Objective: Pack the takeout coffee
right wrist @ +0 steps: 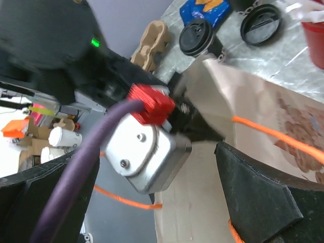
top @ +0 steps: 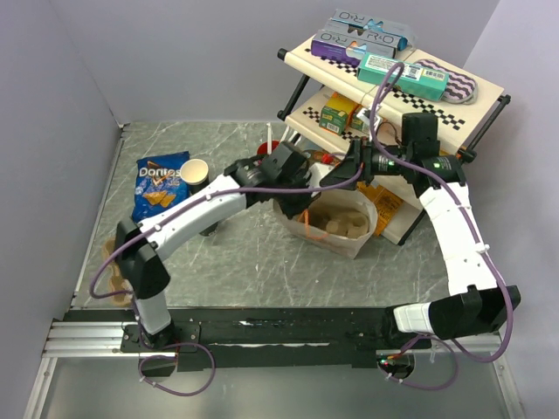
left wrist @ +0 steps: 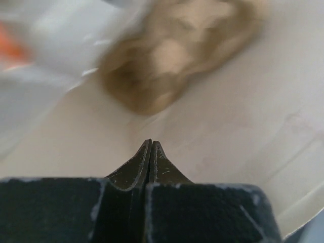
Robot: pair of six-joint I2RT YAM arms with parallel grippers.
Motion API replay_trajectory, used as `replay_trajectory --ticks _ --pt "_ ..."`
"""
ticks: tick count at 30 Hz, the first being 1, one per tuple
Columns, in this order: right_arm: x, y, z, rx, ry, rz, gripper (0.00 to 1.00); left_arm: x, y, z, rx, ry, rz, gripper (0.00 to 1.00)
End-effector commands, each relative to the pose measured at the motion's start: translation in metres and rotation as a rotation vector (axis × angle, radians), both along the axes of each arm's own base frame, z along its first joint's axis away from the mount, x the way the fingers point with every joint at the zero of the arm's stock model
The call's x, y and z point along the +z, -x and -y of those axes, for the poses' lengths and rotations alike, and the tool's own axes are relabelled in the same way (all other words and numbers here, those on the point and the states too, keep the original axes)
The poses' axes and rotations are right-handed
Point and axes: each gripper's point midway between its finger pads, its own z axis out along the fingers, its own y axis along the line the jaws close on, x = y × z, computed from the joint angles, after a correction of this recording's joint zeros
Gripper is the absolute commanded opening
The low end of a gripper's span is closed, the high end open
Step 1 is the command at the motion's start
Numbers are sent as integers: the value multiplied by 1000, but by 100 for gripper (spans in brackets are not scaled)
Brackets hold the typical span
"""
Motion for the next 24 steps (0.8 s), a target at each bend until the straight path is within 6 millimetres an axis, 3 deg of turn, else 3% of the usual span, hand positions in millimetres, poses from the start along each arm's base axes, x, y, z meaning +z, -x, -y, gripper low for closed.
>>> replay_trajectory --ticks 1,5,6,11,18,24 --pt "10 -21 23 -147 81 117 100 37 -34 -10 39 -128 215 1" --pt "0 -36 40 -248 208 167 100 28 -45 -19 46 -266 308 1" --pt "0 -36 40 -253 205 168 100 31 -54 -21 79 -287 364 1" --pt "7 -34 29 -211 137 137 100 13 -59 -29 71 -443 476 1" --pt "14 -31 20 -153 79 108 100 21 -72 -34 116 -548 603 1" --pt "30 -30 16 -111 39 160 100 35 -72 -58 94 -579 698 1"
